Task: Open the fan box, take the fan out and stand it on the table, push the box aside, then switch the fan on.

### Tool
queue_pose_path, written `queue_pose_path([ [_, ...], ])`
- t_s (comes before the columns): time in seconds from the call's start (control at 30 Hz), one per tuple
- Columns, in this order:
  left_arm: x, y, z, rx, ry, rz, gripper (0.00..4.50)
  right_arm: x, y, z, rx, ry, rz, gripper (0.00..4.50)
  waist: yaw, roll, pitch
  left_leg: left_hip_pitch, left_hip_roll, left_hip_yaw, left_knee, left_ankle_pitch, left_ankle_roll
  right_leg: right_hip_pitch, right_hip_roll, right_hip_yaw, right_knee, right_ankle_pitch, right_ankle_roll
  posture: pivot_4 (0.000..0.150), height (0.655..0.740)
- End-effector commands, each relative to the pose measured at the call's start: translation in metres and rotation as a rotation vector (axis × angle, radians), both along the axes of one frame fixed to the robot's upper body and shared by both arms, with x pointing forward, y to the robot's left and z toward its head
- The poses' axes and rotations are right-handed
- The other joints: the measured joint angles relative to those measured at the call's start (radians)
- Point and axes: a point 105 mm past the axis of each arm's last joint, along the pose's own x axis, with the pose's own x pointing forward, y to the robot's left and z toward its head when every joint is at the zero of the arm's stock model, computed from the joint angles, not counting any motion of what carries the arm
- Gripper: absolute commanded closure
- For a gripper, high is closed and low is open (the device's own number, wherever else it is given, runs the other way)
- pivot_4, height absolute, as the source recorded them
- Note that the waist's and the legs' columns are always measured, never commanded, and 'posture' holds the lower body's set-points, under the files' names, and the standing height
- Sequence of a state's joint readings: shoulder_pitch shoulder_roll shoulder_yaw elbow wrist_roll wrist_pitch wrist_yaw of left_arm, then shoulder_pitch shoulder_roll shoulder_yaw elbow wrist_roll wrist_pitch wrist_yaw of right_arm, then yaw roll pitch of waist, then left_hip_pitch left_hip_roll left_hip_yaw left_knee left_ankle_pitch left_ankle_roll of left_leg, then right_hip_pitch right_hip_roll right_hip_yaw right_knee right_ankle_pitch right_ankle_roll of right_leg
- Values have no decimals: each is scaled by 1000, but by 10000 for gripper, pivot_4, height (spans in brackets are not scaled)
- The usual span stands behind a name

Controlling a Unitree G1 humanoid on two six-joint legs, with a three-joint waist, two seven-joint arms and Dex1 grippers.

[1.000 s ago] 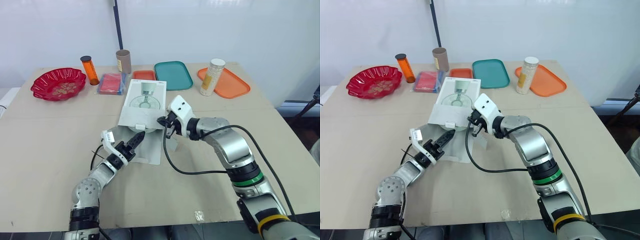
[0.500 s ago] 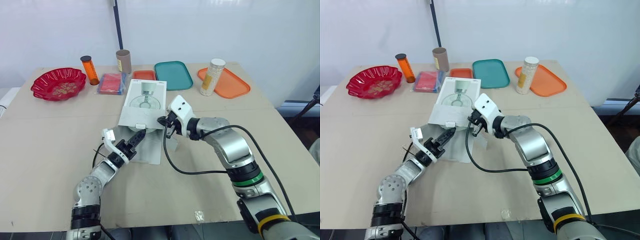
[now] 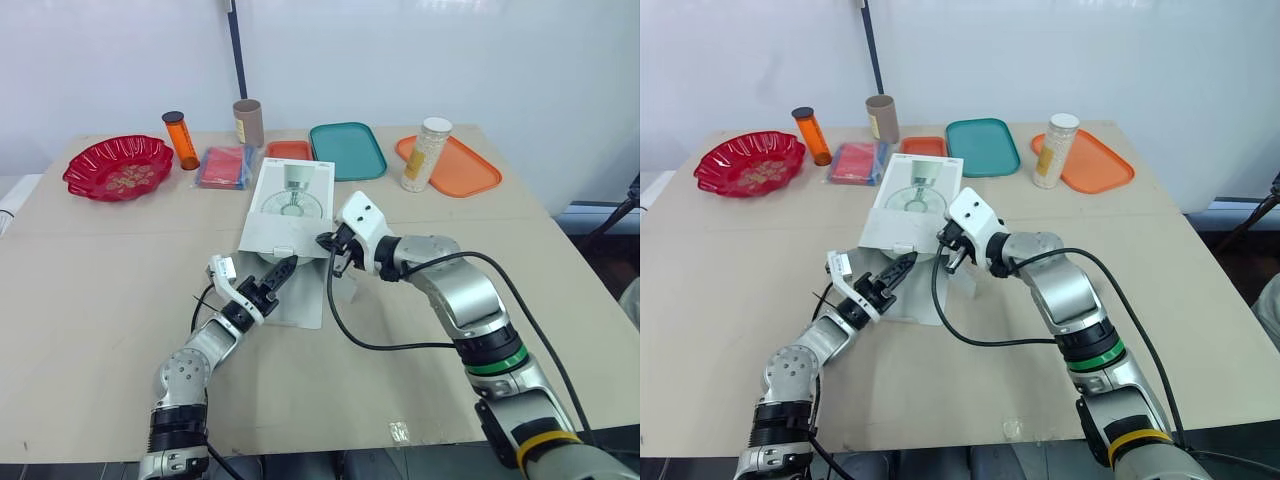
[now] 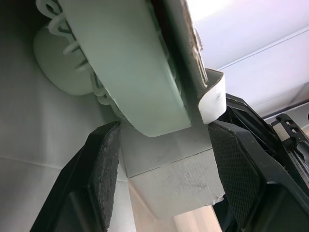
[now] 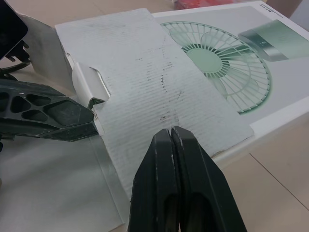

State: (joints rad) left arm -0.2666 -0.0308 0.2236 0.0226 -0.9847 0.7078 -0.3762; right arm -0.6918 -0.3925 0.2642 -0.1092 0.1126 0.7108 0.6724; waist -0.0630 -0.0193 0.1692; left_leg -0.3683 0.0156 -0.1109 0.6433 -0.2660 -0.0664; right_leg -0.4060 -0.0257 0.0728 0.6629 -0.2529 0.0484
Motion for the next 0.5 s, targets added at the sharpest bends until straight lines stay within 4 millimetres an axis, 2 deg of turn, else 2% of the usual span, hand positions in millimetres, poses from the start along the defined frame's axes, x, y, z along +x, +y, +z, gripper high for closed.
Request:
queue_pose_path([
  [0.03, 1, -2, 8, -15, -22, -10, 28475, -3, 1, 3, -6, -19, 7, 45000, 2, 0, 0, 0, 0, 0, 0, 0, 0, 0, 0, 0, 0, 0, 0, 1500, 7400],
  [0.07, 1, -2, 7, -13, -17, -10, 32513, -3, 1, 3, -6, -19, 7, 45000, 3, 0, 0, 0, 0, 0, 0, 0, 0, 0, 0, 0, 0, 0, 0, 1500, 7400],
  [0.5, -2, 5, 8, -31, -7, 6, 32513, -4, 2, 1, -8, -17, 10, 45000, 4, 0, 0, 0, 0, 0, -1, 0, 0, 0, 0, 0, -1, 0, 0, 1500, 7400],
])
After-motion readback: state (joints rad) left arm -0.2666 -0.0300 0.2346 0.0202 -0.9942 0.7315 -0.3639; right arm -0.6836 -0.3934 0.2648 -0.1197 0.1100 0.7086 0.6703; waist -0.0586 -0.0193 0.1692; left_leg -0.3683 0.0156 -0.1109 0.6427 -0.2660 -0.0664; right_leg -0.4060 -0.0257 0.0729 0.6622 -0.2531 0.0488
